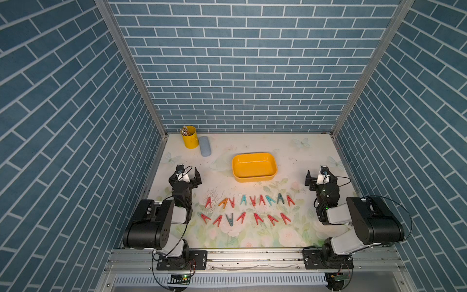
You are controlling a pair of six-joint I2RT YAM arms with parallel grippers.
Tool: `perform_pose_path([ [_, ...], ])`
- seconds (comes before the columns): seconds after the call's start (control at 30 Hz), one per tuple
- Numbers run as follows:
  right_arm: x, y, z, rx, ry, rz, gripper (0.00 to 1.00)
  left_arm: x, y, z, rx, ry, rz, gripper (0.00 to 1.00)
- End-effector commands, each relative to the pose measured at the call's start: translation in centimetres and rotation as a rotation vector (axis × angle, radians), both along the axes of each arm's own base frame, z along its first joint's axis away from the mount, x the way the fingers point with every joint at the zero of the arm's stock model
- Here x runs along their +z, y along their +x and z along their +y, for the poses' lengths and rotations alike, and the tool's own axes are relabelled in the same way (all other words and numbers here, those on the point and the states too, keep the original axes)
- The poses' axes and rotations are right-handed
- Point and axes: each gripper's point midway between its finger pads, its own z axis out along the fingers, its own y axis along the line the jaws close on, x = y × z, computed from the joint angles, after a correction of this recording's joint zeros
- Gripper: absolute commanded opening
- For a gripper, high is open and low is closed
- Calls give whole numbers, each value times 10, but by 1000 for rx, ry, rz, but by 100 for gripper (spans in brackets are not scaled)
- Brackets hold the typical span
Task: Take the clothespins out of the storage box
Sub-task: Reset both arms
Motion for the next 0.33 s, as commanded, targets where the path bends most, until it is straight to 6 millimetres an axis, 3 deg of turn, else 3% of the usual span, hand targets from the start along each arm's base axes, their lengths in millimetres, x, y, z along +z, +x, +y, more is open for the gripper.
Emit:
perform_pose_path([
  [0.0,10,2,-2,-14,31,-43,99,3,0,-3,-13,8,-14,99],
  [0.3,9,2,-1,-9,34,-40,99,3,0,-3,-13,8,-14,100],
])
